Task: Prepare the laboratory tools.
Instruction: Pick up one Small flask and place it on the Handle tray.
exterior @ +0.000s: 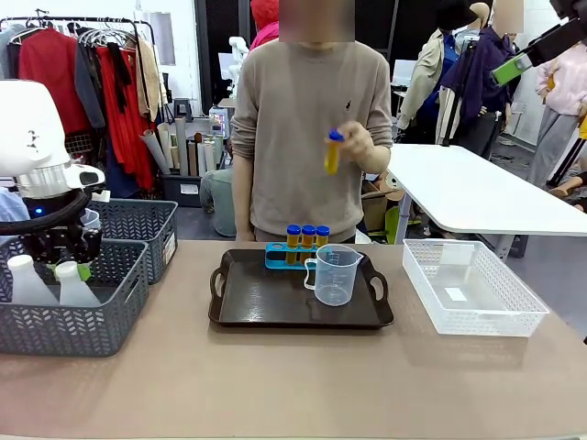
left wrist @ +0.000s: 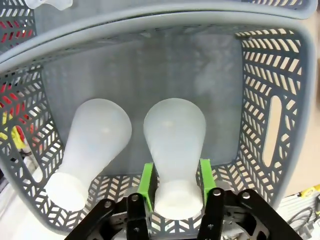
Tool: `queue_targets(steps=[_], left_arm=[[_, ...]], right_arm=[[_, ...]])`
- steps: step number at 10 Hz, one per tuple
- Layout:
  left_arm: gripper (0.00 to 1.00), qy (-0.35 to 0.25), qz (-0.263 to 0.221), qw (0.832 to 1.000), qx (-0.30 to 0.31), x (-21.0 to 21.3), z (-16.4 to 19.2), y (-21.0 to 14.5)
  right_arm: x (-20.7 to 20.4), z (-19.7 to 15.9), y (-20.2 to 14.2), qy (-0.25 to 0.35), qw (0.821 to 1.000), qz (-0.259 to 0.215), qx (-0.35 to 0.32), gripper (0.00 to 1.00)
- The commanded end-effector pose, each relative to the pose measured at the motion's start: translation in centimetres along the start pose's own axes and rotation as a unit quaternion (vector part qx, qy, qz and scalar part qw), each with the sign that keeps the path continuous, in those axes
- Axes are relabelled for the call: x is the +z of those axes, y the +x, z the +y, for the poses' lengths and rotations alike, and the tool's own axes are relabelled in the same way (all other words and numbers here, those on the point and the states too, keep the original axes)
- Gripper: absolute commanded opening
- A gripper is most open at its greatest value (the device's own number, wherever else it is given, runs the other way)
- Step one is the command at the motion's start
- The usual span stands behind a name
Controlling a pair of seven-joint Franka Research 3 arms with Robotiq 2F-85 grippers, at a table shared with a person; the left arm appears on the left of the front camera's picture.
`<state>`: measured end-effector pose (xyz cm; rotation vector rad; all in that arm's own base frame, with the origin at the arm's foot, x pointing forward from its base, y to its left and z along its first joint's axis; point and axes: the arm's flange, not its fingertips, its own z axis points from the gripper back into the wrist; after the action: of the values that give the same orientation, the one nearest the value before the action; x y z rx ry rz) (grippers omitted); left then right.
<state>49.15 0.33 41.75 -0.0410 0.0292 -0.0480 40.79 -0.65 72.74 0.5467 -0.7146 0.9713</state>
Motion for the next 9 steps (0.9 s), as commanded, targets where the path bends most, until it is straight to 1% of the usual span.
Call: queue_targets(steps=[1, 4, 6, 7, 8, 9], left_arm=[[0.00, -0.009, -0.005, 1.000, 0.011, 0.0, -0.2, -0.9], [0.00, -0.010, -0.013, 1.000, 0.017, 0.7, -0.3, -1.3], [0.00, -0.010, -0.012, 1.000, 0.018, 2.6, -1.0, -1.6], [0.00, -0.012, 0.006, 1.000, 0.017, 4.4, -1.7, -1.7], [0.00, -0.013, 0.015, 1.000, 0.000, 6.4, -2.4, -1.9], [0.00, -0.003, 0.019, 1.000, -0.019, 9.4, -3.4, -2.2]], right_arm=[[0.0, 0.2, 0.2, 0.002, 1.000, -0.004, -0.001, 1.00], [0.0, 0.2, 0.2, 0.002, 1.000, -0.004, -0.001, 1.00], [0.0, 0.2, 0.2, 0.002, 1.000, -0.004, -0.001, 1.00], [0.0, 0.2, 0.2, 0.002, 1.000, -0.004, -0.001, 1.00], [0.0, 0.2, 0.2, 0.002, 1.000, -0.004, -0.001, 1.00], [0.0, 0.2, 0.2, 0.002, 1.000, -0.004, -0.001, 1.00]])
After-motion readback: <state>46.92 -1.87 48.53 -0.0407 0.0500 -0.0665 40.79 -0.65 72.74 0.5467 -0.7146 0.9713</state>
